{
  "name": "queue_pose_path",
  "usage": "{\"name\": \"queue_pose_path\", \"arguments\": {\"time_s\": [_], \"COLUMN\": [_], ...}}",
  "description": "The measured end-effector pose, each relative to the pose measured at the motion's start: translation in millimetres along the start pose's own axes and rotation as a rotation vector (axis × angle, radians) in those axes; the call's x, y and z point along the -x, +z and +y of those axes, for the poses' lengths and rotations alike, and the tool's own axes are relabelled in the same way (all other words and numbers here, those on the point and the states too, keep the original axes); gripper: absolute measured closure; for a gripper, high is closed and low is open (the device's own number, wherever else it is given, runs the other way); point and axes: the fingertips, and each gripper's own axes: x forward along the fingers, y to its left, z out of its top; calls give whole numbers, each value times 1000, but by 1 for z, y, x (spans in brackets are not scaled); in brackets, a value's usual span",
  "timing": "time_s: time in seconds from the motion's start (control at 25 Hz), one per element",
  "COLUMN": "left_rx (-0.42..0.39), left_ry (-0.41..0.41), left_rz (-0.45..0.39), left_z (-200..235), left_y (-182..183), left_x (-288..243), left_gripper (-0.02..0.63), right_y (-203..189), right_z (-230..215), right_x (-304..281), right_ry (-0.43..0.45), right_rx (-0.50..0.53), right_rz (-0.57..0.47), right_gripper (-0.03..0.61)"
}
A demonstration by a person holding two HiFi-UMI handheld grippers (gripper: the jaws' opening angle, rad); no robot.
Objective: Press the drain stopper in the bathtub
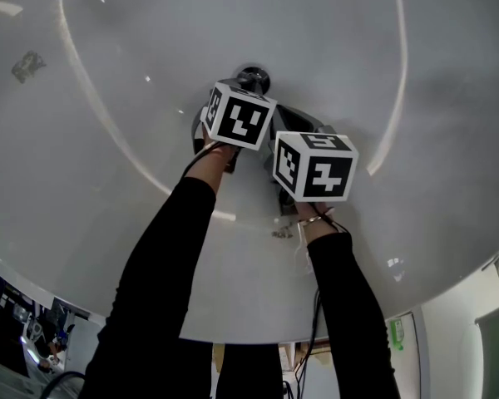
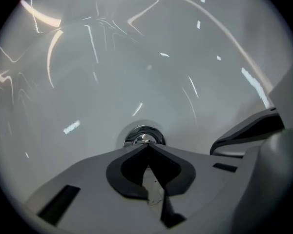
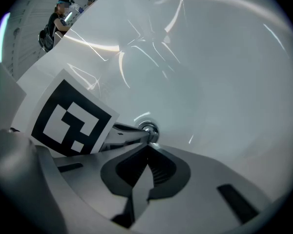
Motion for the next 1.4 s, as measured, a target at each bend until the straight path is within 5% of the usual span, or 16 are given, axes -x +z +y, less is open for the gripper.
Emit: {"name": "queue_pose_path", "arguments": {"time_s": [1.4], "left_rx": [0], "left_ry": [-14], "left_rz": [-51], "left_z": [-6], "left_y": [14], "left_x": [64], "left_gripper": [609], "right_y": [22], "right_z": [16], "right_x": [38], "right_ry": [-25], "right_rx": [18], "right_rz": [-51], "right_gripper": [577]}}
